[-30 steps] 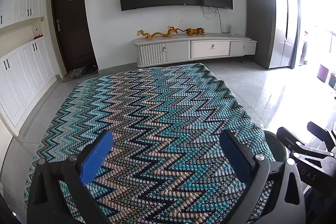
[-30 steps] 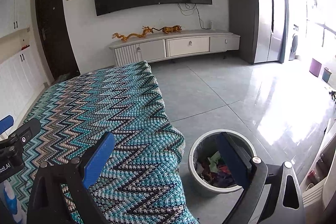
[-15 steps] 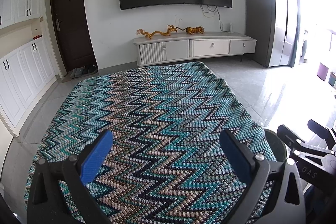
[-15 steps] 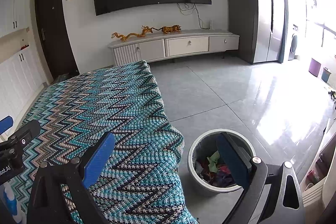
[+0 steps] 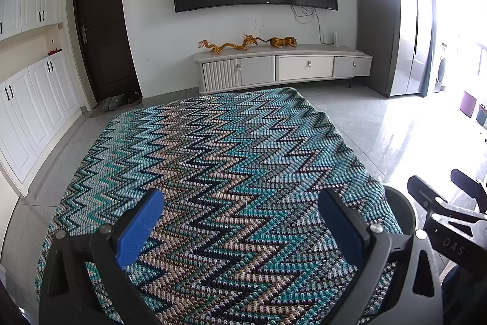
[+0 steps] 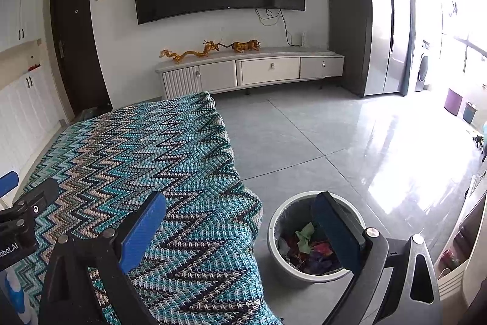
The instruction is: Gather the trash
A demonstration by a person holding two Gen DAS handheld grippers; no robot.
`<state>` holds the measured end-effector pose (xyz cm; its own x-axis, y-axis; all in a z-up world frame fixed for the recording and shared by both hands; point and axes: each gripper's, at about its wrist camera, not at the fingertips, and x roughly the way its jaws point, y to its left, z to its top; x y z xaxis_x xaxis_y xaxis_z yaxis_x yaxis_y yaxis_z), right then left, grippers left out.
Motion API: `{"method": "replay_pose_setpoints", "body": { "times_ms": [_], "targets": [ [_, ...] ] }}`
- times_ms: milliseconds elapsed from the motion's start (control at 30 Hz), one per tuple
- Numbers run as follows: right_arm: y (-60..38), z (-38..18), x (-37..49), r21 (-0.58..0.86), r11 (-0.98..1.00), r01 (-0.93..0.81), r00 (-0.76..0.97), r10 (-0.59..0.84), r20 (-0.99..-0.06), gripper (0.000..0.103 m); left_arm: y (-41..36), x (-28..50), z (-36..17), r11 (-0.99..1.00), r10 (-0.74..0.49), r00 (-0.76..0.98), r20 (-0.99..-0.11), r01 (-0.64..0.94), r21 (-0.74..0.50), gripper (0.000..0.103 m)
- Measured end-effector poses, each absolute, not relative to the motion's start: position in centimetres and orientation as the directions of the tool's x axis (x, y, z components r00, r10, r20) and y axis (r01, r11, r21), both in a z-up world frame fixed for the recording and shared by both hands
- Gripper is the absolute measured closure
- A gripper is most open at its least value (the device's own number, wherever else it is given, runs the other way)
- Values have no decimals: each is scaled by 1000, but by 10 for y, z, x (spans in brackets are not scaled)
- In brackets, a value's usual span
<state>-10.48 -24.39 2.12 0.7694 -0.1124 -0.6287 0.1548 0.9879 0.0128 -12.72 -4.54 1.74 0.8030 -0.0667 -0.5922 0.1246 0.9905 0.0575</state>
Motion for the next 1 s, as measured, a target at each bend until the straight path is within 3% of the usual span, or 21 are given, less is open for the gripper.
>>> {"method": "replay_pose_setpoints", "body": {
  "times_ms": [1000],
  "targets": [
    [-244, 24, -104, 1, 987, 160, 772, -125, -623, 4, -42, -125, 11, 991, -68, 790, -610, 126, 53, 1]
  ]
}}
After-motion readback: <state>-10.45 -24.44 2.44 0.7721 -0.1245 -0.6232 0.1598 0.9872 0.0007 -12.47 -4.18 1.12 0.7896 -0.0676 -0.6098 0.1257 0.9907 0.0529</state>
